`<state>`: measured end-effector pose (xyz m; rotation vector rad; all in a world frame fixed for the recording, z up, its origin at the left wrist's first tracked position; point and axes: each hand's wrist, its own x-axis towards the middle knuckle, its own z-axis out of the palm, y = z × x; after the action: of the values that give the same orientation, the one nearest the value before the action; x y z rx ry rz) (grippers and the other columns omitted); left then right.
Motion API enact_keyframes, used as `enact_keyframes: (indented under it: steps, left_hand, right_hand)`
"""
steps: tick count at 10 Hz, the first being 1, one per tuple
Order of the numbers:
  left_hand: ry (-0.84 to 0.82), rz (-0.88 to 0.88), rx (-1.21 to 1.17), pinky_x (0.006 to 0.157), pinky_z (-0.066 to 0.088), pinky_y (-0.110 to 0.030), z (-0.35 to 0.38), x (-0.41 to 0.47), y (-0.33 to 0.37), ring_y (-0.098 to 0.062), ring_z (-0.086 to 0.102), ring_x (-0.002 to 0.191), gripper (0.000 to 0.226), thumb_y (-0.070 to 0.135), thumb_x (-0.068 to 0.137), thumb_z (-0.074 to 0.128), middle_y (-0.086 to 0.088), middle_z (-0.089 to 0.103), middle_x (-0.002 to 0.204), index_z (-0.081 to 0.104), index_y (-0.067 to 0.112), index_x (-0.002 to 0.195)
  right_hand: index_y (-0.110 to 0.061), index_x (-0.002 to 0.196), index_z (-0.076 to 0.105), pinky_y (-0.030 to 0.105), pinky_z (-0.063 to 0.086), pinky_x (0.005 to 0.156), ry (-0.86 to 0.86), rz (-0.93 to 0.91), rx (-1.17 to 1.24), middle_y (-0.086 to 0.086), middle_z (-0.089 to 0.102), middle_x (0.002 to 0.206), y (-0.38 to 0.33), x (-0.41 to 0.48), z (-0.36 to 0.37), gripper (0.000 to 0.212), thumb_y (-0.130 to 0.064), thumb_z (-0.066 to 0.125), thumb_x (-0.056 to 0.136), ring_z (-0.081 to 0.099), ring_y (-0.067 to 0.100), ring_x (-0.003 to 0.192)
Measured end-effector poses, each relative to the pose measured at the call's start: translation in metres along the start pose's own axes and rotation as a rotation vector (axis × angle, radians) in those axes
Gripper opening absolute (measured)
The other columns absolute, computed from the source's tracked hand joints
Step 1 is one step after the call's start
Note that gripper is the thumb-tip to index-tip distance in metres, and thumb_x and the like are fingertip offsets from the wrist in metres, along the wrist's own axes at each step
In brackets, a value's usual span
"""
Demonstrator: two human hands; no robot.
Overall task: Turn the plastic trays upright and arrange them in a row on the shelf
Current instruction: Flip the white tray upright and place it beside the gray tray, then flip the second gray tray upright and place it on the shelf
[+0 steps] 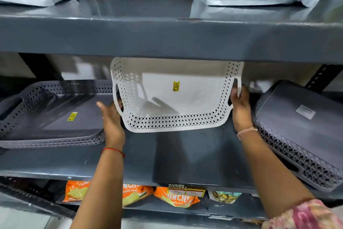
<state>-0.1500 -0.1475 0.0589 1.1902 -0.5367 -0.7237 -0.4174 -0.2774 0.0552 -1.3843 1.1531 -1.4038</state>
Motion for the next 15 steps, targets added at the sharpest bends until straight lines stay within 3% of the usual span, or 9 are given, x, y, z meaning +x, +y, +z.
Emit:
enact_keyframes:
  steps: [3, 4, 6, 7, 8, 9, 10, 13, 15]
  left_hand:
    - [-0.28, -0.128, 0.238, 0.066, 0.052, -0.011, 0.007, 0.03, 0.016, 0.003, 0.069, 0.073, 0.08, 0.059, 0.087, -0.011, 0.019, 0.075, 0.072, 0.058, 0.026, 0.108]
    - [-0.286, -0.223, 0.233, 0.09, 0.049, -0.029, 0.008, 0.043, 0.008, -0.018, 0.066, 0.098, 0.09, 0.069, 0.082, -0.005, 0.004, 0.075, 0.097, 0.056, 0.018, 0.125]
    - [-0.232, -0.278, 0.365, 0.114, 0.03, -0.047, 0.003, 0.055, -0.013, -0.032, 0.043, 0.132, 0.106, 0.089, 0.064, 0.011, -0.013, 0.048, 0.142, 0.047, 0.02, 0.135]
    - [-0.192, -0.248, 0.423, 0.121, 0.014, -0.045, 0.004, 0.054, -0.024, -0.022, 0.017, 0.146, 0.097, 0.085, 0.071, 0.01, -0.003, 0.02, 0.158, 0.024, 0.026, 0.146]
    - [-0.091, -0.16, 0.518, 0.122, 0.008, -0.041, 0.016, 0.04, -0.02, -0.018, 0.013, 0.146, 0.081, 0.076, 0.081, 0.019, -0.001, 0.019, 0.158, 0.026, 0.028, 0.146]
    - [-0.075, 0.136, 0.584, 0.12, -0.001, -0.027, 0.047, 0.005, -0.016, -0.019, 0.004, 0.148, 0.056, 0.039, 0.099, 0.021, -0.008, 0.011, 0.159, 0.02, 0.009, 0.146]
    - [-0.193, 0.287, 0.619, 0.122, -0.001, -0.033, 0.09, -0.02, -0.036, -0.018, -0.004, 0.147, 0.067, 0.045, 0.093, 0.026, -0.005, 0.002, 0.158, 0.013, 0.006, 0.147]
    - [-0.349, 0.553, 0.722, 0.115, -0.011, -0.014, 0.231, -0.143, -0.111, -0.013, -0.007, 0.143, 0.097, 0.073, 0.079, 0.001, 0.003, -0.003, 0.15, 0.007, 0.004, 0.146]
    - [-0.268, -0.037, 0.372, 0.111, -0.01, -0.012, 0.295, -0.242, -0.143, -0.001, -0.01, 0.138, 0.109, 0.085, 0.07, 0.016, 0.009, -0.011, 0.151, 0.0, 0.009, 0.147]
  right_hand:
    - [-0.014, 0.127, 0.053, 0.038, 0.035, 0.111, -0.053, 0.255, -0.297, 0.007, 0.055, 0.136, 0.008, 0.04, 0.006, 0.05, -0.047, 0.037, 0.092, 0.049, 0.027, 0.126]
    - [-0.013, 0.129, 0.05, 0.04, 0.041, 0.105, -0.161, 0.353, -0.338, 0.001, 0.058, 0.122, 0.012, 0.051, 0.005, 0.05, -0.045, 0.035, 0.094, 0.052, 0.024, 0.119]
    - [-0.028, 0.063, 0.035, 0.017, 0.025, 0.056, -0.204, 0.365, -0.515, -0.014, 0.029, 0.066, 0.039, 0.061, 0.01, 0.036, -0.037, 0.031, 0.098, 0.024, -0.002, 0.058]
    - [-0.024, 0.085, 0.055, 0.016, 0.039, 0.071, -0.211, 0.388, -0.555, -0.006, 0.055, 0.085, 0.037, 0.059, 0.011, 0.03, -0.039, 0.032, 0.097, 0.05, 0.005, 0.076]
    - [-0.009, 0.143, 0.028, 0.033, 0.033, 0.11, -0.307, 0.282, -0.677, 0.012, 0.036, 0.149, 0.024, 0.048, 0.001, 0.059, -0.041, 0.039, 0.095, 0.037, 0.029, 0.135]
    - [-0.017, 0.148, 0.012, 0.038, 0.011, 0.12, -0.535, -0.186, -0.906, 0.006, 0.003, 0.159, 0.002, 0.026, -0.024, 0.074, -0.044, 0.048, 0.09, 0.005, 0.023, 0.147]
    - [-0.027, 0.146, 0.017, 0.035, 0.0, 0.118, -0.745, -0.588, -1.173, -0.007, -0.009, 0.153, -0.012, 0.018, -0.063, 0.076, -0.06, 0.032, 0.079, -0.007, 0.016, 0.144]
    - [-0.015, 0.142, 0.033, 0.034, 0.011, 0.118, -0.542, -0.372, -1.311, 0.009, 0.021, 0.155, -0.002, 0.053, -0.216, 0.122, -0.09, -0.008, 0.056, 0.022, 0.027, 0.144]
    - [-0.011, 0.146, 0.025, 0.04, 0.01, 0.12, -0.153, 0.011, -1.124, 0.011, 0.015, 0.158, 0.046, 0.081, -0.298, 0.073, -0.051, 0.046, 0.089, 0.013, 0.026, 0.146]
